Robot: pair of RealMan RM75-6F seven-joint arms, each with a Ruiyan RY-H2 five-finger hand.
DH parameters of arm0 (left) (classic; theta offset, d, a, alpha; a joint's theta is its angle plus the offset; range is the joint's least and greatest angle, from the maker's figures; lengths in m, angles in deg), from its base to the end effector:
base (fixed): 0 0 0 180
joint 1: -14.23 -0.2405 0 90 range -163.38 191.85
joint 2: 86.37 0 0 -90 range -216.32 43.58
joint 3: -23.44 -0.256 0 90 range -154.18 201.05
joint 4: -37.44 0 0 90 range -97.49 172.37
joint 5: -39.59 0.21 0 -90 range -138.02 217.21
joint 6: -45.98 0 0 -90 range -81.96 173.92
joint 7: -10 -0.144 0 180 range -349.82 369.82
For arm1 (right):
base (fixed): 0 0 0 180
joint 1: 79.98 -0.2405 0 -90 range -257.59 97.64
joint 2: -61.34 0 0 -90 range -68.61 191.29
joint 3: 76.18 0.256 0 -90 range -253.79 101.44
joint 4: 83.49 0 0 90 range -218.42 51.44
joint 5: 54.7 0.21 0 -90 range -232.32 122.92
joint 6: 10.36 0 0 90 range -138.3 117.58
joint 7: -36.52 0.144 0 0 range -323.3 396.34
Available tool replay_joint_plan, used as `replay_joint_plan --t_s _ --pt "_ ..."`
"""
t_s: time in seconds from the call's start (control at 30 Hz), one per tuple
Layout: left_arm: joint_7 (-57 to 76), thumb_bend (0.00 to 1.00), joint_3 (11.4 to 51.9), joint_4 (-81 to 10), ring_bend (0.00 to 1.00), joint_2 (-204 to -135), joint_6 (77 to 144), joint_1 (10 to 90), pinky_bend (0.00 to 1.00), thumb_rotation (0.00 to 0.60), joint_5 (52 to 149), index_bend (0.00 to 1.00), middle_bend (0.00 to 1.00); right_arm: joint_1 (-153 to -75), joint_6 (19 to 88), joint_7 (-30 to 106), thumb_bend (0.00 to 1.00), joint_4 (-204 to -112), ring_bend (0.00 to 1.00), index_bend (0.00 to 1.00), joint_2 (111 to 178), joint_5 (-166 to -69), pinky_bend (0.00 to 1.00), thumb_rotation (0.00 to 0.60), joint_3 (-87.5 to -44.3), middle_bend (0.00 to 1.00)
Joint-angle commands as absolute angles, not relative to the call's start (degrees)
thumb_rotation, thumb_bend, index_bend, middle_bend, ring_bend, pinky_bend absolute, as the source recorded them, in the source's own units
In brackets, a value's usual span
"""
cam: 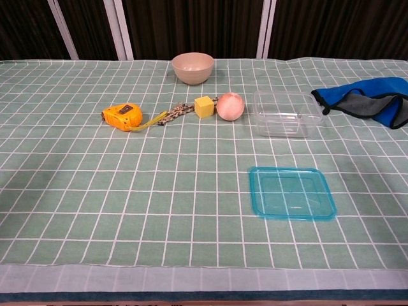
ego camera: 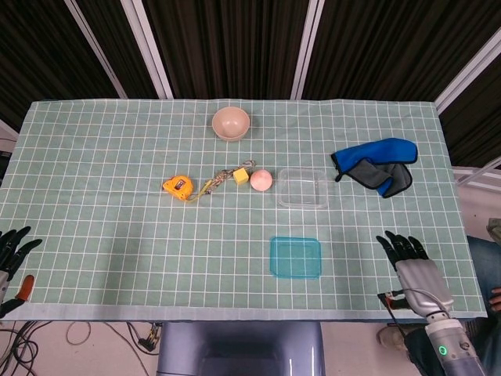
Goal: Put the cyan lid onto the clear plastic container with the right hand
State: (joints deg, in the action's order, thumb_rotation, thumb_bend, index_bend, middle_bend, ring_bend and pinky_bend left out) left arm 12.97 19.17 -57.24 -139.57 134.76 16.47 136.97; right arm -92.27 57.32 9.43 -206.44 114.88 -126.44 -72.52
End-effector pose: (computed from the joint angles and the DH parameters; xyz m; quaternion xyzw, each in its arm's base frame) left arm -0.3034 0.1386 0.1955 -0.6683 -0.3550 -0.3589 0.5464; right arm -0.2225 -0.1937 0.1379 0.6836 -0.4364 0.2726 0.5177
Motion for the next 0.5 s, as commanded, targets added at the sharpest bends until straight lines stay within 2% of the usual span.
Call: replay_joint_plan --t_s 0.03,0.3,0.5 --pt "13.1 0.52 19.1 -57.4 0.00 -139.5 134.6 16.5 0.00 0.600 136.9 0.14 0.00 -99.5 55.4 -4.0 0.09 -211.8 0.00 0.00 119.8 -114.9 0.00 0.600 -70.0 0.00" --pt "13.6 0.52 19.2 -57.9 0.00 -139.3 134.5 16.4 0.00 0.600 136.2 0.14 0.00 -106.5 60.0 -15.8 0.08 -206.9 0.00 0.00 135.2 -102.2 0.00 0.600 -68.7 0.00" --pt "13.6 0.52 19.2 -58.1 0.00 -139.3 133.9 16.5 0.00 0.600 136.0 0.14 0.00 -111.3 63.4 -19.7 0.08 -202.7 0.00 0.00 142.8 -91.9 0.00 0.600 -65.7 0.00"
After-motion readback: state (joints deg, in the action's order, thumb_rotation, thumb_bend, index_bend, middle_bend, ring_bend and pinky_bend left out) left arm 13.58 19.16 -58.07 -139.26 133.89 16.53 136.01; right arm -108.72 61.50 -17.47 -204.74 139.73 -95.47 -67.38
